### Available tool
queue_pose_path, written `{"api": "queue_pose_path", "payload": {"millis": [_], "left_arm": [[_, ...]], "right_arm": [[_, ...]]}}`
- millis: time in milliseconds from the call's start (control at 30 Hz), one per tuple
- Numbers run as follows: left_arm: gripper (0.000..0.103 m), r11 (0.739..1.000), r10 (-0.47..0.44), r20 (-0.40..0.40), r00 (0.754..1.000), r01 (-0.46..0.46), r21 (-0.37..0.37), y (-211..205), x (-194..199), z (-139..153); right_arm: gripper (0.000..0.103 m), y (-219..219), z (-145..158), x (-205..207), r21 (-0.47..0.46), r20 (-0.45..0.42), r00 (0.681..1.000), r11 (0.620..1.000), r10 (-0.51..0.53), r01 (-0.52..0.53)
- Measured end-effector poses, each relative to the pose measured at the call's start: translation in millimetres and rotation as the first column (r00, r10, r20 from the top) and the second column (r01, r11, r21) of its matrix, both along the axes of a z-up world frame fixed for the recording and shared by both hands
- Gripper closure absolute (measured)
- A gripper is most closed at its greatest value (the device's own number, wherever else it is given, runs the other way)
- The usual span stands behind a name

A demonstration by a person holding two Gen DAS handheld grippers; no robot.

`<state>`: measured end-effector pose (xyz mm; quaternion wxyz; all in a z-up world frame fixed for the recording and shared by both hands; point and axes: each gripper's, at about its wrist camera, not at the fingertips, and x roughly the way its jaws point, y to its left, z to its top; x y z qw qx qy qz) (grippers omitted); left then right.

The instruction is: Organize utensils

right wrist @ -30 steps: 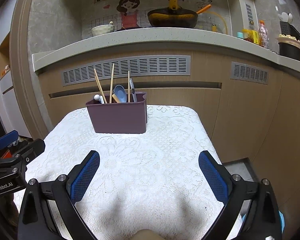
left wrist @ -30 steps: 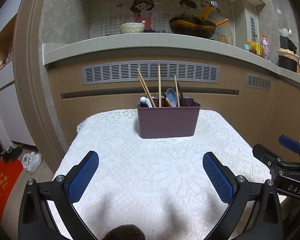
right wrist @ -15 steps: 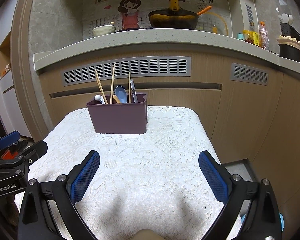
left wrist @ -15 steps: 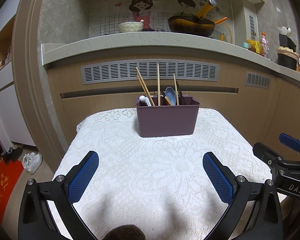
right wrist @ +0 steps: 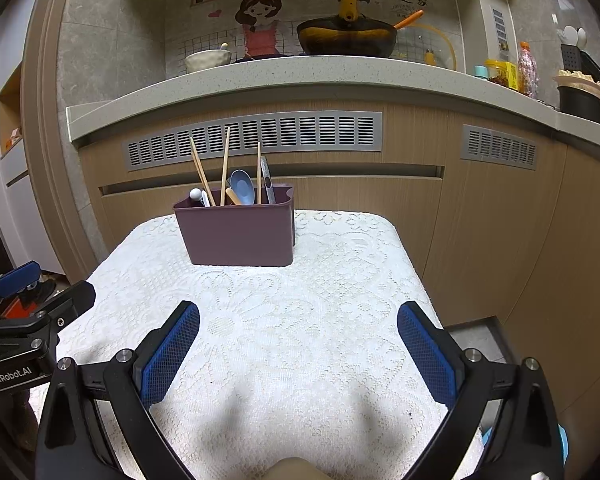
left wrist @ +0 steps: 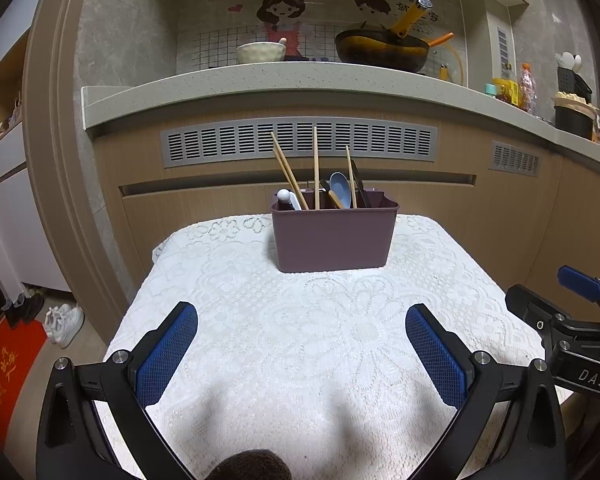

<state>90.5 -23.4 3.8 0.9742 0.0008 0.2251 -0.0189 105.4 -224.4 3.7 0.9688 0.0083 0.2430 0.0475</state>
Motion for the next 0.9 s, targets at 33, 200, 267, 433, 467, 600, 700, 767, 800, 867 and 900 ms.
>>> {"api": "queue_pose_path", "payload": {"millis": [33,200,267,433,467,600,700,767,800,867,900], "left_arm": [[0.0,1.0,-0.001,-0.001,1.0,0.001,0.0,0.0,-0.2,-0.4],[0.0,1.0,-0.003,-0.001,1.0,0.003,0.002,-0.3,-0.3,-1.4],[0.0,1.0,-0.003,-0.002,1.0,0.003,0.001,-0.4,-0.4,-1.3],[0.0,1.0,-0.002,-0.001,1.0,0.002,0.002,-0.6,-0.6,-1.2],[0.0,1.0,-0.001,-0.001,1.0,0.001,0.001,-0.8,-1.0,-1.5],[0.0,1.0,-0.005,-0.003,1.0,0.005,0.003,-0.5,-0.1,-1.7],[0.0,1.0,-0.008,-0.006,1.0,0.008,0.007,-1.3,-0.5,-3.5],[0.0,1.0,-0.006,-0.01,1.0,0.006,0.006,-0.6,-0.5,-4.6],[0.0,1.0,-0.003,-0.013,1.0,0.003,0.006,-0.3,-0.8,-5.5],[0.0,1.0,0.001,-0.018,1.0,-0.001,0.006,0.9,-0.1,-6.6],[0.0,1.0,0.0,-0.02,1.0,0.0,0.004,2.5,1.4,-6.9]], "right_arm": [[0.005,-0.1,-0.2,0.0,-0.001,-0.001,1.0,1.0,0.002,-0.002],[0.005,-1.2,-1.0,1.0,0.0,-0.003,1.0,1.0,0.002,-0.002],[0.005,-1.8,-0.7,1.2,-0.001,-0.001,1.0,1.0,0.002,-0.002],[0.005,-1.9,-1.0,1.2,0.0,-0.003,1.0,1.0,0.004,-0.004],[0.005,-2.0,-1.0,1.2,0.0,-0.002,1.0,1.0,0.004,-0.004],[0.005,-1.9,-1.2,1.5,0.001,-0.003,1.0,1.0,0.004,-0.004],[0.005,-2.8,-1.5,1.4,0.001,-0.005,1.0,1.0,0.007,-0.007],[0.005,-3.7,-2.3,1.9,0.001,-0.006,1.0,1.0,0.008,-0.008],[0.005,-3.7,-2.3,1.9,0.001,-0.006,1.0,1.0,0.008,-0.008],[0.005,-3.8,-2.9,2.1,0.001,-0.008,1.0,1.0,0.009,-0.009],[0.004,-4.2,-4.1,3.0,0.001,-0.011,1.0,1.0,0.009,-0.009]]}}
